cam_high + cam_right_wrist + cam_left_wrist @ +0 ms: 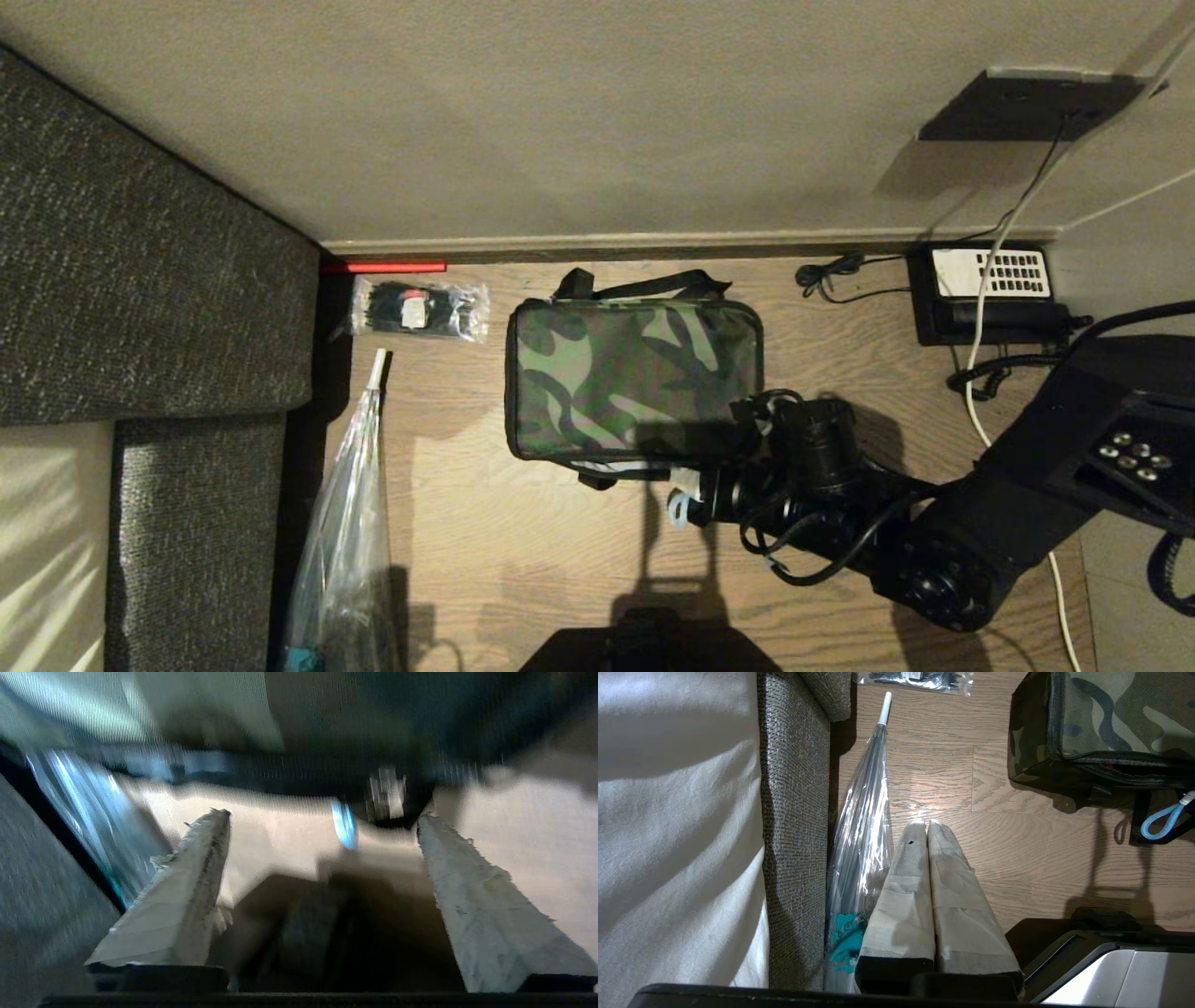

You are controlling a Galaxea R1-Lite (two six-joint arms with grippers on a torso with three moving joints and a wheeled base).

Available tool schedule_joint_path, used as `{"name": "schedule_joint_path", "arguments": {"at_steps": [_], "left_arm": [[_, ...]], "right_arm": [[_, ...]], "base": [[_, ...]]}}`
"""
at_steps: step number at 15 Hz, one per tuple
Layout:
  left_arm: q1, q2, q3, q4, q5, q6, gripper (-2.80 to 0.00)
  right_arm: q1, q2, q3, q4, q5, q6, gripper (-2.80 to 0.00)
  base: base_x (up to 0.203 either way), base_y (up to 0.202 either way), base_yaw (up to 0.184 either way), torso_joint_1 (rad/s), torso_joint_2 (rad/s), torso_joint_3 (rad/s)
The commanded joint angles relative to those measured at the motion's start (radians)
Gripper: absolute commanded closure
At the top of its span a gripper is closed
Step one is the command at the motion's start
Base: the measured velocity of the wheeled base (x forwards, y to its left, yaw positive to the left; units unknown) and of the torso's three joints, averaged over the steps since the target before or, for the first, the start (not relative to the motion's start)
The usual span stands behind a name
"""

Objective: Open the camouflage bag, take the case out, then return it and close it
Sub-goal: Open the top of the storage box

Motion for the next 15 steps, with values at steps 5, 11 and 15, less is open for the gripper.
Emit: {"name": "schedule_joint_path", "arguments": {"at_steps": [5,11,15], "left_arm": [[0.000,-0.002,0.003,0.000,0.001,-0.001,0.00],[0.000,-0.001,0.002,0.000,0.001,-0.001,0.00],[0.000,-0.002,0.003,0.000,0.001,0.000,0.00]], "right_arm": [[-0.020,0.113,-0.014,-0.140,-0.027,-0.106,-2.80],[-0.025,0.170,-0.059,-0.239,-0.073,-0.115,-2.80],[-0.025,0.159,-0.040,-0.257,-0.074,-0.115,0.00]], "base": [[0.000,0.000,0.000,0.000,0.00,0.000],[0.000,0.000,0.000,0.000,0.00,0.000],[0.000,0.000,0.000,0.000,0.00,0.000]]}}
